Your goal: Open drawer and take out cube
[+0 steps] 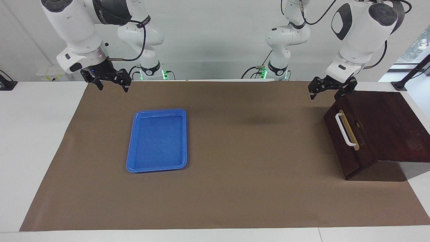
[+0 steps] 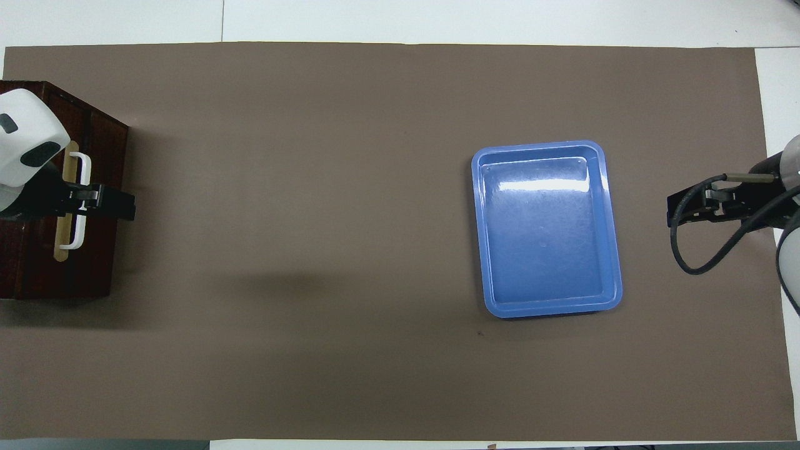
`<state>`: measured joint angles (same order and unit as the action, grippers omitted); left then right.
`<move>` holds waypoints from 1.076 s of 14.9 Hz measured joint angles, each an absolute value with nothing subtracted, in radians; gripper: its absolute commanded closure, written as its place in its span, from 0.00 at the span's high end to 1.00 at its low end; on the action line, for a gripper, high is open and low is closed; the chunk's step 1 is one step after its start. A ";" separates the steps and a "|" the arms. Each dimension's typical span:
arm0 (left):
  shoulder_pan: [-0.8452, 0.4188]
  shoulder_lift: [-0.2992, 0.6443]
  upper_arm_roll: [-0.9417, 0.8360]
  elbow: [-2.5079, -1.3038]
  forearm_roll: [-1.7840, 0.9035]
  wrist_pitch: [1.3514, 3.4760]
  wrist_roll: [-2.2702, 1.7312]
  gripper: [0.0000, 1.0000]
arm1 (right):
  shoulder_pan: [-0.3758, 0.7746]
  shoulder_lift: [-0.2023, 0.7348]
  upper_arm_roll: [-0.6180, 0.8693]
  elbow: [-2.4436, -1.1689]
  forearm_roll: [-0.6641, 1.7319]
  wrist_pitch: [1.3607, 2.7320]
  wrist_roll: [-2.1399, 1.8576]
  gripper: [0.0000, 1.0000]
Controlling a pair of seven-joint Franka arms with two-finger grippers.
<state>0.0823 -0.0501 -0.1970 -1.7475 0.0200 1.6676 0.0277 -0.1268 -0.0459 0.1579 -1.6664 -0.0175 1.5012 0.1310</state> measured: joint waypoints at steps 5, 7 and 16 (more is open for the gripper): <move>0.083 -0.025 -0.195 -1.815 0.113 1.812 0.030 1.00 | -0.127 -0.046 0.158 -1.666 -0.017 1.501 0.131 1.00; 0.085 0.009 -0.190 -1.831 0.160 1.864 0.030 1.00 | -0.127 -0.046 0.158 -1.666 -0.017 1.501 0.131 1.00; 0.139 0.110 -0.176 -1.951 0.289 2.099 -0.008 1.00 | -0.127 -0.046 0.158 -1.666 -0.017 1.501 0.131 1.00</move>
<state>0.1391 0.1095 -0.1763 -1.9506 0.2891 2.0989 -0.0080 -0.1268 -0.0459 0.1578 -1.6664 -0.0175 1.5012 0.1310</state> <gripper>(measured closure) 0.000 0.000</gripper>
